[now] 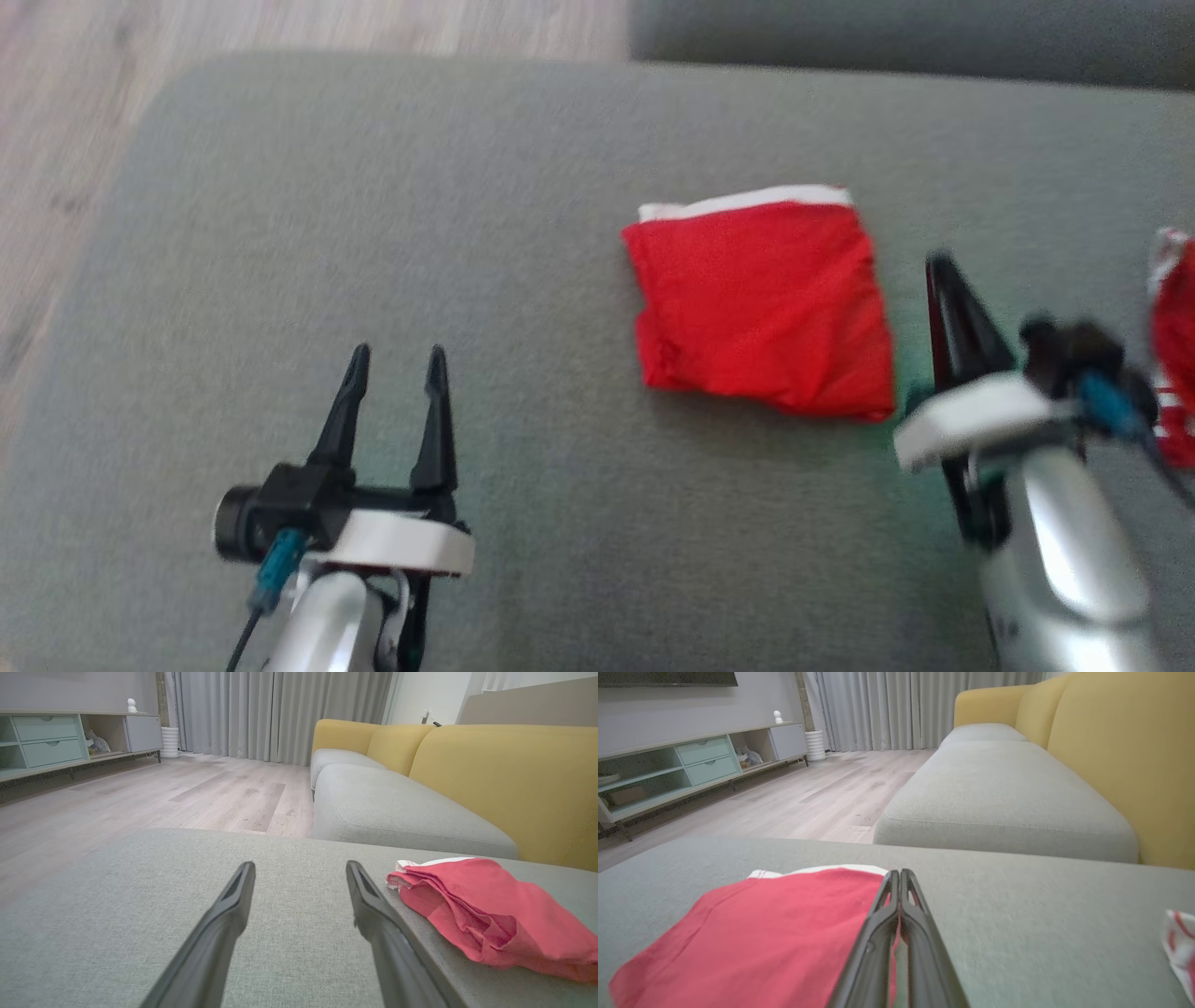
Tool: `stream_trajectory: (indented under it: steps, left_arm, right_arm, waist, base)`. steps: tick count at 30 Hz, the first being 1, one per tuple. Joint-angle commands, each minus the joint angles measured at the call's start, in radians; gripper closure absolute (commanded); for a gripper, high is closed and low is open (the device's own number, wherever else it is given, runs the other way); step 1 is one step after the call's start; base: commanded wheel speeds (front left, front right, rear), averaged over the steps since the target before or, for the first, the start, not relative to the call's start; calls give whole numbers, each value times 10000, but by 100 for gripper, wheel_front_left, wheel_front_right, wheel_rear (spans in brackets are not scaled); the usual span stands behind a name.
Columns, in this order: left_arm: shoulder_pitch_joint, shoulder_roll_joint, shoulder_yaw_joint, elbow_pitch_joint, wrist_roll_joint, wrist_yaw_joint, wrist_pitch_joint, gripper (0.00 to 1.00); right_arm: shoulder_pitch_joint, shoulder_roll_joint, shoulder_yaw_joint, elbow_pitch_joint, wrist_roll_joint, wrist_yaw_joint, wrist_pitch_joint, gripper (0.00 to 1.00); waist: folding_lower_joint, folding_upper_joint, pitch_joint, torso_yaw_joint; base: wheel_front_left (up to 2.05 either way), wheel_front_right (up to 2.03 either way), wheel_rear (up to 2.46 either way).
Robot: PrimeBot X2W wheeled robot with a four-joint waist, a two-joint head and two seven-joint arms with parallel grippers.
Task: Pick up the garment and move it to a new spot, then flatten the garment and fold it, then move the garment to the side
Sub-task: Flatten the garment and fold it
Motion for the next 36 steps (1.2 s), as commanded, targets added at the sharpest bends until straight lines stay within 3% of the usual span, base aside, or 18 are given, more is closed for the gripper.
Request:
stream_trajectory:
  steps: [1,9,14,18,28,36]
  left_arm:
    - [-493,55,170,-337,-82,-25,-95,0]
    - [-1046,55,-225,-252,-260,-33,-95,0]
    - [-1155,55,-385,-221,-296,4,-95,0]
    - [-1122,55,-419,-200,-305,42,-95,0]
    - [-1003,55,-255,-65,-211,1,-95,0]
    - [-916,55,-460,4,-252,27,-95,0]
  right_arm:
    - [-874,-31,323,-90,-177,-7,85,100]
    - [-3475,-34,-80,2767,-566,-7,224,100]
    - [-3929,-27,-386,4518,-1012,-7,10,100]
    - [-4055,-25,-319,5032,-1197,-7,-415,100]
    - [-3830,-23,2585,4129,688,-7,-796,100]
    - [-3454,-23,4170,5179,1213,-7,-375,100]
  waist:
    - [-1,0,730,573]
    - [-1,0,1570,1352]
    - [-1,0,1627,1586]
    - [-1,0,1576,1617]
    - [-1,0,1104,1434]
    - [-1,0,885,1474]
  base:
    - [0,0,0]
    - [0,0,0]
    - [0,0,0]
    - [0,0,0]
    - [0,0,0]
    - [0,0,0]
